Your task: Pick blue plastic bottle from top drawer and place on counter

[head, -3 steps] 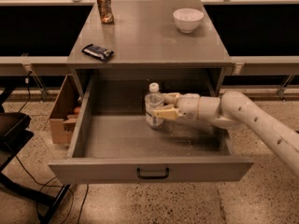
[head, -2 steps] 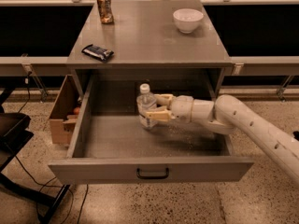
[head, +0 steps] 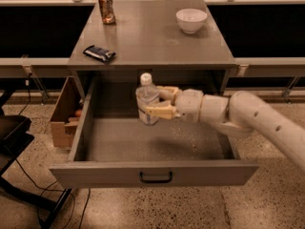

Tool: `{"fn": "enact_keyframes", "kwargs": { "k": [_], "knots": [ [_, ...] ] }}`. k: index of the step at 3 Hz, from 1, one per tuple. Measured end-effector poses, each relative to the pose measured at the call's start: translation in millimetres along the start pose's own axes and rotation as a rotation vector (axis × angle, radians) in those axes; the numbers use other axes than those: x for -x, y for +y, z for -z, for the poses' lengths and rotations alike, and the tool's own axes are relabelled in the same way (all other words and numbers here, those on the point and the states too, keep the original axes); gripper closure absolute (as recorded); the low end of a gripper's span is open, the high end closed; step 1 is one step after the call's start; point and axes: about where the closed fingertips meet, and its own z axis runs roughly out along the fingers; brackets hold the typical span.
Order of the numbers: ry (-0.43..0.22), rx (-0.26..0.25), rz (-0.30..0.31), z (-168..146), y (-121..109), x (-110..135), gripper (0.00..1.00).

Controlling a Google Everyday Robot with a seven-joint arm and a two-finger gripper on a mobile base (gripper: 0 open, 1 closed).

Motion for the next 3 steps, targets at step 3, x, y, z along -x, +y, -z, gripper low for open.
{"fn": "enact_keyframes", "kwargs": {
  "k": [3],
  "knots": [
    [0.035, -0.116, -0.066, -17.9, -138.0, 195.7, 1.0]
  ]
}}
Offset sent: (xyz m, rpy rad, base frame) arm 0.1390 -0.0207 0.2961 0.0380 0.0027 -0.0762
